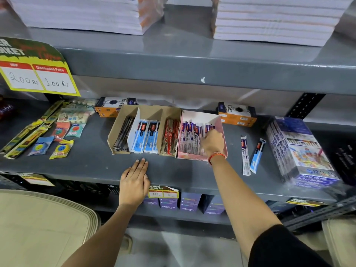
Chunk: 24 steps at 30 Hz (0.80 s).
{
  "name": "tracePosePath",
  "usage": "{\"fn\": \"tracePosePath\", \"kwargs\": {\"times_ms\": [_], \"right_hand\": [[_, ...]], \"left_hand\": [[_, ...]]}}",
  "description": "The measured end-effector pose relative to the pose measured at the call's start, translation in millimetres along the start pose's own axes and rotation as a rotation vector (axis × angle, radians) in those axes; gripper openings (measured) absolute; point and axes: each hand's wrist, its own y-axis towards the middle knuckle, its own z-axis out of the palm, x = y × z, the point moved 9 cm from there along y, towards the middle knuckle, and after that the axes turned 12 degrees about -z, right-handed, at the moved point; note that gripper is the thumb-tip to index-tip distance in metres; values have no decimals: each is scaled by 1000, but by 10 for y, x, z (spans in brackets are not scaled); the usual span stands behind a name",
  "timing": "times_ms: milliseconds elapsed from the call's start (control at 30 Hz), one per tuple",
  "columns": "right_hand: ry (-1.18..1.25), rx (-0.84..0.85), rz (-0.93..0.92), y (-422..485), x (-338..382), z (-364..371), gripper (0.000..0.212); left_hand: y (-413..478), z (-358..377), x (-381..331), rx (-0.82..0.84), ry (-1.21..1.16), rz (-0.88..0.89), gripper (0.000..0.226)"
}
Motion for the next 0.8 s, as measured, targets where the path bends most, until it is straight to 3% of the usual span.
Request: {"fn": "tracePosePath", "kwargs": {"times_ms": [267,500,667,800], "right_hand": [[-111,61,1,11,39,53,22],[9,13,43,85,-55,5,25],[-40,-51,-39,101,61,-91,22],[-96,27,-86,80,115,48,23]], "left_hand": [[-4,-19,-9,-7,-6,-9,50],[2,-3,6,1,-11,-12,50],[1,1,2,0,-8,-14,50],[3,5,6,0,-5,-17,50]]}}
